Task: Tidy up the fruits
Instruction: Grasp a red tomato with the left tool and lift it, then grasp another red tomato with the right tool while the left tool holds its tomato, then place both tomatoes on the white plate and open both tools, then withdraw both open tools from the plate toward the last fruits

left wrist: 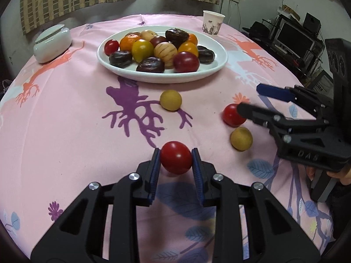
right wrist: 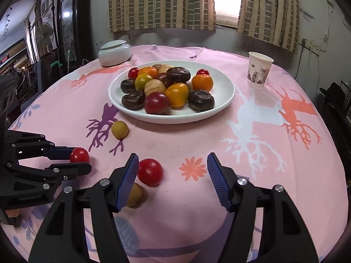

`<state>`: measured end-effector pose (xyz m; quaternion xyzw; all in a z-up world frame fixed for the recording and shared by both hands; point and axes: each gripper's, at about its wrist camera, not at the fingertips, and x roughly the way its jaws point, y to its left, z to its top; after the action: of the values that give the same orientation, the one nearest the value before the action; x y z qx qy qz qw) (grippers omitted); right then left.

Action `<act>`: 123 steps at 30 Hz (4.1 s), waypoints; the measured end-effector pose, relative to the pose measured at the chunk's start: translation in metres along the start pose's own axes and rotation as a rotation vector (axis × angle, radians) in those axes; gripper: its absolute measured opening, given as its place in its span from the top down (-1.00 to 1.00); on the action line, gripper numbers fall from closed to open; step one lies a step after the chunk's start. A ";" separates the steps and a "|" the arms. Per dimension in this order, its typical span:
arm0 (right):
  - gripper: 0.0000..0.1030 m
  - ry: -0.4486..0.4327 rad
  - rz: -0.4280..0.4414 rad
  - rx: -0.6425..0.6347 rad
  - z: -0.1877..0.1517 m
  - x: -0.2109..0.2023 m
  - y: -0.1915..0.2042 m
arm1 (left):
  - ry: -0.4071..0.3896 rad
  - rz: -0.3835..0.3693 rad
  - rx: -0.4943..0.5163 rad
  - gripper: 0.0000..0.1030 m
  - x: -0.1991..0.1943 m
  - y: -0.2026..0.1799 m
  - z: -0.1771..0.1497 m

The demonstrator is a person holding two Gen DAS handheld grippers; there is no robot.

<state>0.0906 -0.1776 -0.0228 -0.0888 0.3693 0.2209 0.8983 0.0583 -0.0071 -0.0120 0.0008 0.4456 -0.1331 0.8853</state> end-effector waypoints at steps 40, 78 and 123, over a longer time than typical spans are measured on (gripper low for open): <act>0.41 0.123 0.084 0.194 0.001 0.021 -0.003 | -0.001 -0.042 -0.013 0.44 -0.001 0.002 -0.001; 0.41 -0.076 0.115 0.195 0.084 0.005 -0.050 | -0.040 0.120 0.013 -0.03 0.019 0.045 0.068; -0.20 -0.060 0.072 0.186 0.083 0.002 -0.049 | -0.157 0.176 -0.162 -0.48 -0.008 0.063 0.111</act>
<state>0.1660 -0.1937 0.0348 0.0151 0.3640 0.2205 0.9048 0.1560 0.0422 0.0540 -0.0420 0.3826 -0.0183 0.9228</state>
